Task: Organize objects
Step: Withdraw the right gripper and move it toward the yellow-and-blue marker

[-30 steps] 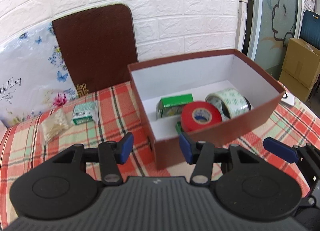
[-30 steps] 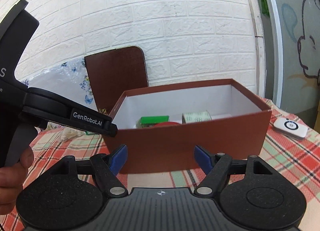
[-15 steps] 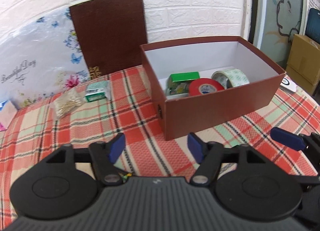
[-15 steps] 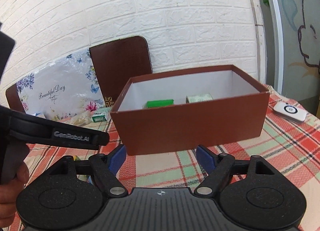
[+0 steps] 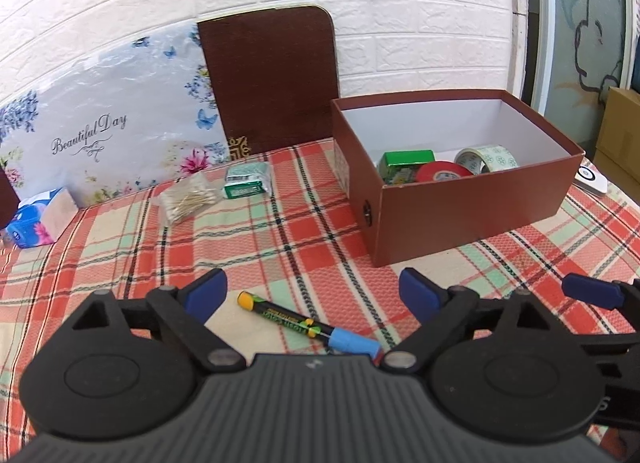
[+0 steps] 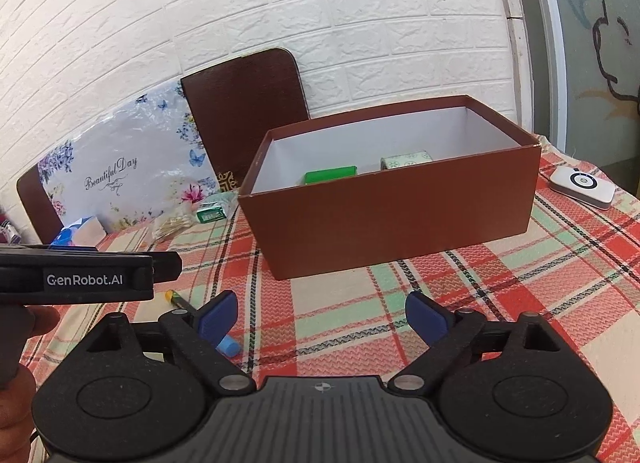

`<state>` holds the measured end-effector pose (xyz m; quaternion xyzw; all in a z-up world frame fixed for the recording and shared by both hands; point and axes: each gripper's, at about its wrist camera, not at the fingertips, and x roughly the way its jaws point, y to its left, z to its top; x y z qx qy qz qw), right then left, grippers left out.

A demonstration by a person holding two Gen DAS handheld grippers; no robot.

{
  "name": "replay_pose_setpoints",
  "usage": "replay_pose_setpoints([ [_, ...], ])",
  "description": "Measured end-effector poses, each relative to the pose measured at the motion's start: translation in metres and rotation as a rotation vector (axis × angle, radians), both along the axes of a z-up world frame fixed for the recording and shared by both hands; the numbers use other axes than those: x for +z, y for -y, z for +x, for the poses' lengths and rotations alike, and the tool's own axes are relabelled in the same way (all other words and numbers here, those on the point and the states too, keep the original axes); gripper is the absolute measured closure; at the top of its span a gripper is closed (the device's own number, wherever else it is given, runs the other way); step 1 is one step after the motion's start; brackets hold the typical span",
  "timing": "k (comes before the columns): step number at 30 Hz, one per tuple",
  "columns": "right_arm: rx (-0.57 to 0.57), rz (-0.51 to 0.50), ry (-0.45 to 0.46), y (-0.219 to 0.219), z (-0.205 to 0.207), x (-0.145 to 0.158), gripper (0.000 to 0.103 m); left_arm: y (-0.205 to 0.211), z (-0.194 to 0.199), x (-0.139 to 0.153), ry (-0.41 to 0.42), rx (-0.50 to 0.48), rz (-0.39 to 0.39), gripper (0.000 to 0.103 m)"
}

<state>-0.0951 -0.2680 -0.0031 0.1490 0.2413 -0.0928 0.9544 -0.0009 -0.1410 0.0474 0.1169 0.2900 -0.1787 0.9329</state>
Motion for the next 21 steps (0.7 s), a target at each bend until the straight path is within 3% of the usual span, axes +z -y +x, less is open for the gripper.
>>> replay_pose_setpoints([
  [21,0.016,-0.075,0.013,-0.057,-0.042,0.007,0.007,-0.05,-0.043,-0.004,0.047,0.101,-0.023,0.0],
])
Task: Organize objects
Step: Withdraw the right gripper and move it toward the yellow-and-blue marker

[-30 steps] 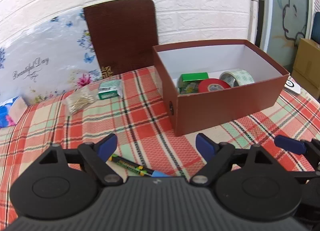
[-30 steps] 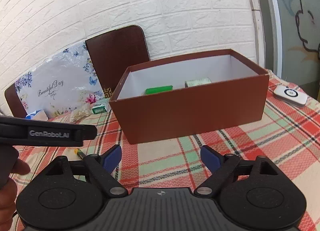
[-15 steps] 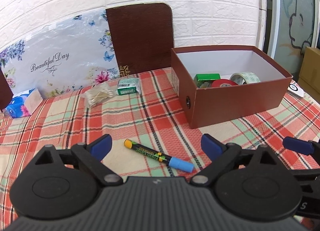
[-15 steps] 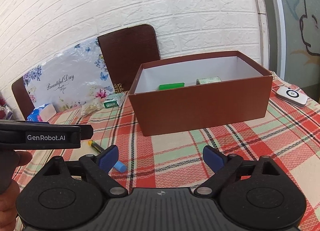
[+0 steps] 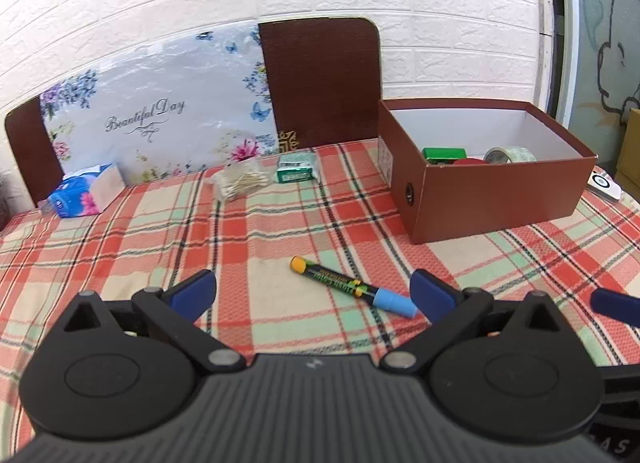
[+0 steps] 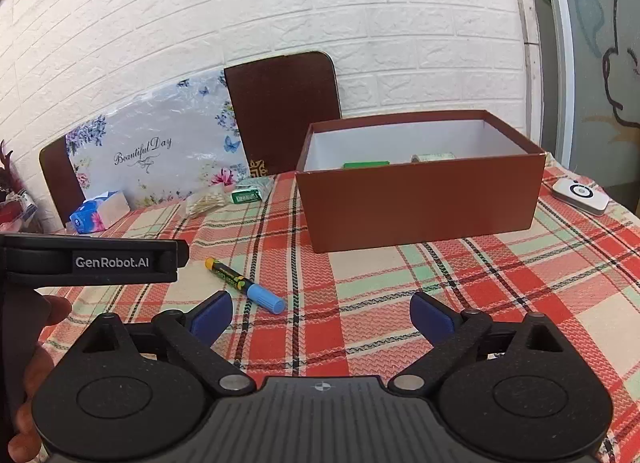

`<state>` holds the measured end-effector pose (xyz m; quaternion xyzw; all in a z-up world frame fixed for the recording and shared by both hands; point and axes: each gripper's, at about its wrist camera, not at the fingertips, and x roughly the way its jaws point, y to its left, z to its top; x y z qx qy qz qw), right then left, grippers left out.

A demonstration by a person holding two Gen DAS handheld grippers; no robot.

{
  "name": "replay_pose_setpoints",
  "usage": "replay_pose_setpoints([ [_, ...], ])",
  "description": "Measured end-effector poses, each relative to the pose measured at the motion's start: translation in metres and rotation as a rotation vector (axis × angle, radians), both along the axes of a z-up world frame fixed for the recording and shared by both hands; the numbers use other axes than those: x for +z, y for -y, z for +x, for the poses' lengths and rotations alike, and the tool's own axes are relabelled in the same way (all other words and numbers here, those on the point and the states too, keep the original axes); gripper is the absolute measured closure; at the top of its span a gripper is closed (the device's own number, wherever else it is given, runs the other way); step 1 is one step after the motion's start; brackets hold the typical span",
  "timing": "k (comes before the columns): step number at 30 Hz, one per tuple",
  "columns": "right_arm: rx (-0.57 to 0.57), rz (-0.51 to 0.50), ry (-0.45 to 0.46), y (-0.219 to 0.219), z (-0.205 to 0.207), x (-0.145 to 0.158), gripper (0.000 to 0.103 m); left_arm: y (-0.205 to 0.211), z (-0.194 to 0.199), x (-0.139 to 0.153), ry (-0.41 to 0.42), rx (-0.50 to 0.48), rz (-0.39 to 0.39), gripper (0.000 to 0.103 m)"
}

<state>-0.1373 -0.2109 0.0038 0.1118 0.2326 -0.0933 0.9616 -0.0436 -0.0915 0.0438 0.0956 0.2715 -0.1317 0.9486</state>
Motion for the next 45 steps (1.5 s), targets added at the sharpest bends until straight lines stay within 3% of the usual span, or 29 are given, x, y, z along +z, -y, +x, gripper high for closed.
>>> replay_pose_setpoints([
  [8,0.01,0.028,0.015,-0.017,-0.017,0.002,0.006,-0.017,-0.025,0.0,-0.019,0.007,0.003,0.0],
  [21,0.014,0.026,0.05,-0.027,-0.03,0.008,0.004,-0.023,-0.054,0.014,0.066,0.013,0.031,0.0],
  [45,-0.008,0.039,-0.043,0.005,0.012,-0.034,0.004,0.001,0.002,-0.027,-0.097,0.025,0.068,0.0],
])
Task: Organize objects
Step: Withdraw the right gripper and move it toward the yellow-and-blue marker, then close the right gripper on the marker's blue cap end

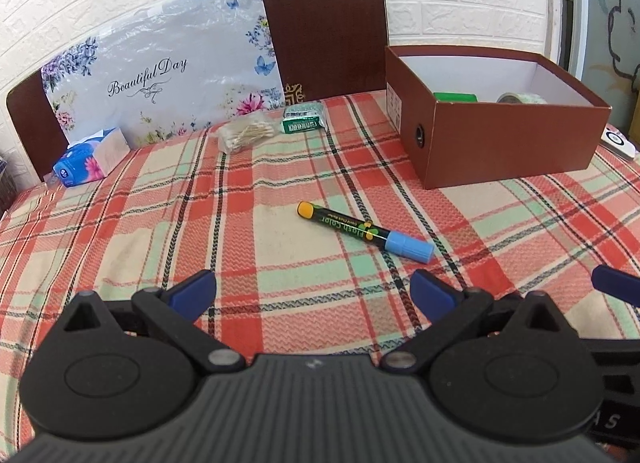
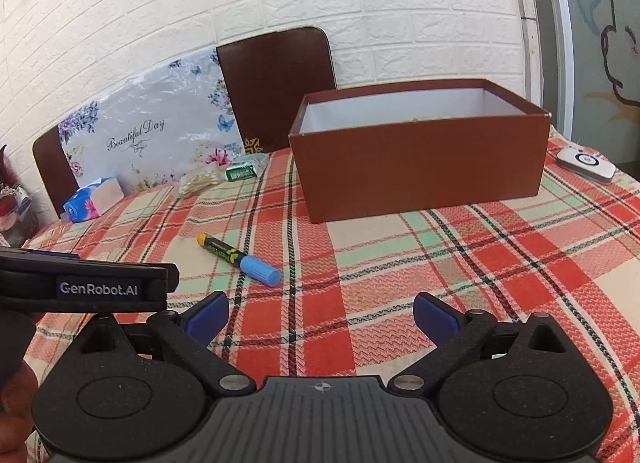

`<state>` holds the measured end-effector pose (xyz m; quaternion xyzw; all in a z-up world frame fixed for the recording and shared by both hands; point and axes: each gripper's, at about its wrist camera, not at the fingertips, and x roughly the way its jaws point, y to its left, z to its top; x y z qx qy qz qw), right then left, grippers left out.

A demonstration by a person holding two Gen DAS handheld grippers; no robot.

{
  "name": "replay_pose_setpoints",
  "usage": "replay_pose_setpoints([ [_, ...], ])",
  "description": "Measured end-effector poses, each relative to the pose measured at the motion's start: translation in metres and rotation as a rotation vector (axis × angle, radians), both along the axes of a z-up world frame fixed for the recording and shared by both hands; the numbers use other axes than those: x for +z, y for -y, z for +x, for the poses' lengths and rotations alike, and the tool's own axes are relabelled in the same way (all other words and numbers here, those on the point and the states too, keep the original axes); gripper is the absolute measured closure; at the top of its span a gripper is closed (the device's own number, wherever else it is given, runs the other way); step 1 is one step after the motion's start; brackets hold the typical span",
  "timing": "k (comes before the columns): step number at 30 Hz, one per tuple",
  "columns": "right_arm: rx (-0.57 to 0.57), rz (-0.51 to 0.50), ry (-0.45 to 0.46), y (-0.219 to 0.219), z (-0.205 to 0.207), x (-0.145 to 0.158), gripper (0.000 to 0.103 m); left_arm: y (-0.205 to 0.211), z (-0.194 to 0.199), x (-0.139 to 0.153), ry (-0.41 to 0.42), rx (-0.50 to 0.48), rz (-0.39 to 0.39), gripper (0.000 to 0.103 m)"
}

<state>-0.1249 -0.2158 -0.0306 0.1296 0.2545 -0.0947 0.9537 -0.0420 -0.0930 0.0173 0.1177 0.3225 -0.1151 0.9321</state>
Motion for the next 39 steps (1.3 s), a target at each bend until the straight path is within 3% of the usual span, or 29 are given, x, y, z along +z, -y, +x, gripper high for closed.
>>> replay_pose_setpoints([
  [7,-0.013,0.014,-0.036,0.009,0.007,-0.01,0.004,0.002,0.014,-0.01,-0.034,0.003,-0.008,0.0],
  [12,0.038,-0.017,-0.059,0.003,0.016,-0.014,0.006,-0.015,0.038,-0.021,-0.104,0.026,-0.072,0.0],
  [16,0.102,-0.057,-0.074,-0.006,0.032,-0.015,0.009,-0.036,0.062,-0.039,-0.183,0.083,-0.081,0.0],
  [18,0.159,-0.106,-0.069,-0.012,0.045,-0.015,0.022,-0.049,0.076,-0.059,-0.286,0.117,-0.098,0.0],
  [21,0.224,-0.205,-0.09,-0.021,0.074,-0.019,0.039,-0.055,0.074,-0.064,-0.242,0.094,-0.083,0.0],
  [25,0.305,-0.231,-0.121,-0.031,0.112,-0.028,0.051,-0.054,0.077,-0.064,-0.255,0.093,-0.085,0.0],
  [26,0.319,-0.24,-0.116,-0.034,0.117,-0.029,0.057,-0.054,0.077,-0.063,-0.255,0.095,-0.089,0.0],
  [27,0.344,-0.238,-0.108,-0.036,0.119,-0.028,0.072,-0.054,0.078,-0.063,-0.257,0.097,-0.092,0.0],
  [29,0.386,-0.252,-0.1,-0.044,0.116,-0.027,0.085,-0.054,0.082,-0.058,-0.283,0.087,-0.097,0.0],
  [30,0.386,-0.26,-0.096,-0.046,0.112,-0.027,0.086,-0.056,0.085,-0.054,-0.306,0.08,-0.143,0.0],
  [33,0.38,-0.126,-0.096,-0.034,0.104,-0.024,0.086,-0.061,0.101,-0.042,-0.401,0.039,-0.352,0.001],
  [34,0.376,-0.064,-0.095,-0.03,0.101,-0.025,0.086,-0.057,0.106,-0.039,-0.421,0.02,-0.386,0.005],
  [35,0.375,-0.013,-0.092,-0.024,0.099,-0.025,0.086,-0.05,0.11,-0.038,-0.434,0.004,-0.399,0.008],
  [37,0.378,0.082,-0.079,-0.018,0.094,-0.027,0.086,-0.034,0.12,-0.041,-0.473,-0.012,-0.412,0.027],
  [39,0.384,0.204,-0.043,-0.01,0.089,-0.027,0.086,-0.018,0.125,-0.046,-0.493,-0.027,-0.405,0.037],
])
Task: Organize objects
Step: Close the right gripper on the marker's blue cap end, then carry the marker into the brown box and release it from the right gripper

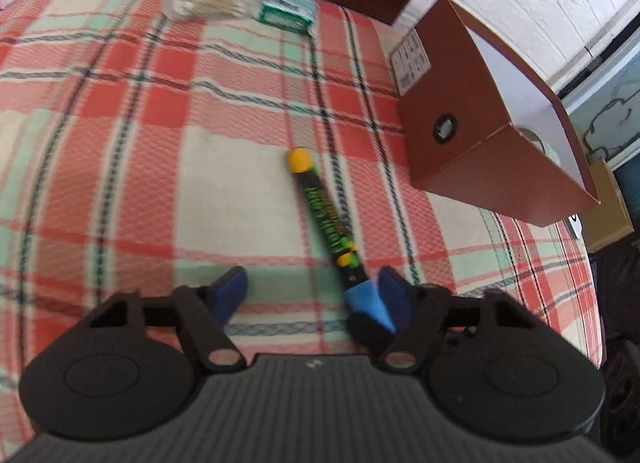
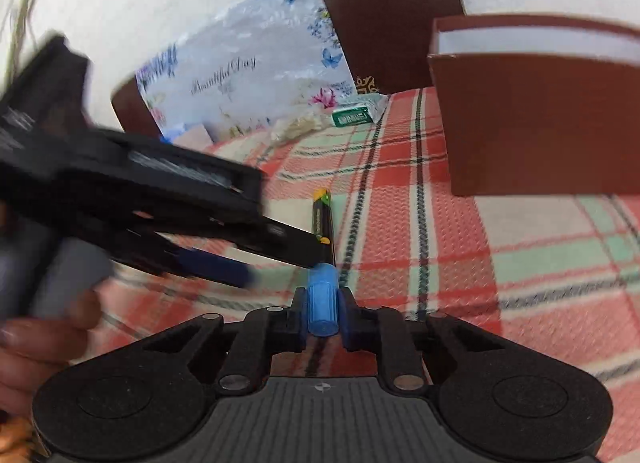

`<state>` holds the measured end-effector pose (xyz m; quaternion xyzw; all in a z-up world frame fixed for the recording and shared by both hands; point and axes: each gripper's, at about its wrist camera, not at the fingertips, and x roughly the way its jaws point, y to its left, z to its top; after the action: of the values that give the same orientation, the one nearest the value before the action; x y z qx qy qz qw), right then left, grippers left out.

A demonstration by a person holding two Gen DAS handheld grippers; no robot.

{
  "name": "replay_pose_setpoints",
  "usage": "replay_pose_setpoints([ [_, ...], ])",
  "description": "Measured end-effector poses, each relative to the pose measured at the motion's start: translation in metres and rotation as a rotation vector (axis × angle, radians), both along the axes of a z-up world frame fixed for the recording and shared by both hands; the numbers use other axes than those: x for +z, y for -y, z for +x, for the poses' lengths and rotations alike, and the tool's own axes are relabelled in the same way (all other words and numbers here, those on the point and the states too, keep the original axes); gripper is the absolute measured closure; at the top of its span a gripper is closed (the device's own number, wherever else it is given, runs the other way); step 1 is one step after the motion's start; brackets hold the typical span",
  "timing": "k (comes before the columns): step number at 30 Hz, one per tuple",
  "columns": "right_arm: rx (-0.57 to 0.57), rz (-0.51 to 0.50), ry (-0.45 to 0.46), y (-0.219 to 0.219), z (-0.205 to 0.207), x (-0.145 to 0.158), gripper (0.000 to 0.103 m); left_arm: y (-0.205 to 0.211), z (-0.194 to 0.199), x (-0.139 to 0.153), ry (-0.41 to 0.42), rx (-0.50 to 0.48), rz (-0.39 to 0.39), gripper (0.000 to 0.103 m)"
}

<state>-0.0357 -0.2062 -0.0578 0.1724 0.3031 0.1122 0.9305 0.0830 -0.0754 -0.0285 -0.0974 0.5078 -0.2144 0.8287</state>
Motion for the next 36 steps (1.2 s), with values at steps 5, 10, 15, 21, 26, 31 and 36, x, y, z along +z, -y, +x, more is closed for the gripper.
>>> replay_pose_setpoints([
  [5,-0.023,-0.026,0.09,0.004,-0.011,0.018,0.086,0.026,0.003,0.021,0.017,-0.055,-0.05,0.074],
  [10,-0.113,-0.016,0.28,0.036,-0.012,0.063,0.086,0.065,0.003,0.089,0.242,-0.148,-0.073,0.075],
  [15,-0.26,-0.133,0.385,0.065,0.005,0.088,0.086,0.128,0.028,0.123,0.357,-0.256,-0.063,0.075],
  [21,-0.409,-0.186,0.334,0.087,0.045,0.072,0.047,0.173,0.06,0.098,0.448,-0.187,0.127,0.051],
  [26,-0.43,-0.17,0.377,0.086,0.038,0.058,0.047,0.143,0.047,0.098,0.49,-0.208,0.048,0.049],
  [31,-0.402,-0.19,0.408,0.071,0.025,0.06,0.047,0.085,0.03,0.094,0.533,-0.092,0.087,0.041],
  [36,-0.289,-0.228,0.452,0.034,0.025,0.071,0.047,-0.001,0.046,0.059,0.425,0.132,0.226,0.041],
])
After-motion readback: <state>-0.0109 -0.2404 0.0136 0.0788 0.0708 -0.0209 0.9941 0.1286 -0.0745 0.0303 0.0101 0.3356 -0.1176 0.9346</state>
